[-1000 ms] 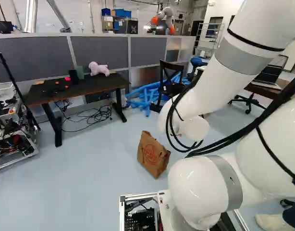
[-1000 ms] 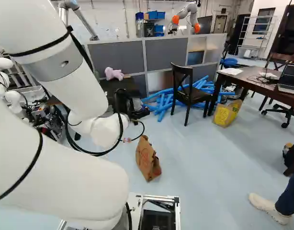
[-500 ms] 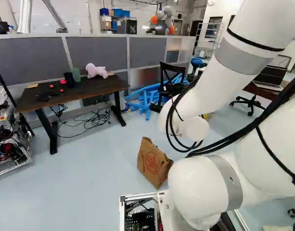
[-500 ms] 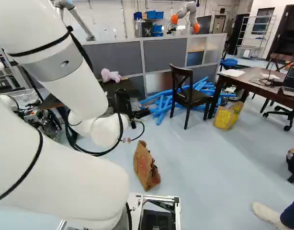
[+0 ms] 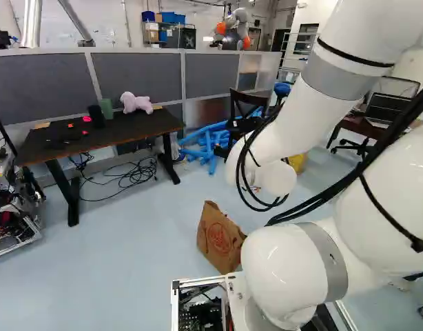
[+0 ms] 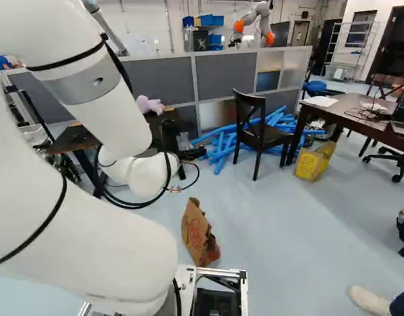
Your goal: Pick up the bag on the ground and place it on the table
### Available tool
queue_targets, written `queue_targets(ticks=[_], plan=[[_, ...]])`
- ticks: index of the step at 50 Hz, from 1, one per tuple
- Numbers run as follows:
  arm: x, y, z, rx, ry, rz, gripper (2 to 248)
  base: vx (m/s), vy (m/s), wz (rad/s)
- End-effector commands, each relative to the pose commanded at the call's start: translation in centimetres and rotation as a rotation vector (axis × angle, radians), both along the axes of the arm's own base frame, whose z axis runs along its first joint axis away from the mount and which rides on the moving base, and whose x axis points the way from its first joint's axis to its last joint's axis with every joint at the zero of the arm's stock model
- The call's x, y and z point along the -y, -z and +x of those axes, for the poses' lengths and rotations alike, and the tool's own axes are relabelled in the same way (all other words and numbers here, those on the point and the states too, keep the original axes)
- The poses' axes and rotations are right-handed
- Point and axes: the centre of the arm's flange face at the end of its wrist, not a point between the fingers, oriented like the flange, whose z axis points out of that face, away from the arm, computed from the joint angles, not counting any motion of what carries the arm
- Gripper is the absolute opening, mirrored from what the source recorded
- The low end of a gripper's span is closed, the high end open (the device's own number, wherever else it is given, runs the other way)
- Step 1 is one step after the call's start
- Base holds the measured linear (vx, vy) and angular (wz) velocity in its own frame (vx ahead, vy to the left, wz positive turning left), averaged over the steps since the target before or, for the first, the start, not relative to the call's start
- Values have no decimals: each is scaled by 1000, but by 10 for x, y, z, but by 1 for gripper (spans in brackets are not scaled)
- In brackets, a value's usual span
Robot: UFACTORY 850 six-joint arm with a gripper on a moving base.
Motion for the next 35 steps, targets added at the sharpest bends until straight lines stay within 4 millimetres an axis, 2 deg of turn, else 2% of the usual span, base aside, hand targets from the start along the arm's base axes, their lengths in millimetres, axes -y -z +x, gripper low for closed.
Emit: queue_targets(ticks=[18, 35], plan=[[0, 1, 34, -57, -1, 0, 247, 0, 0, 0], [-3, 21, 67, -186, -9, -1, 247, 0, 0, 0]])
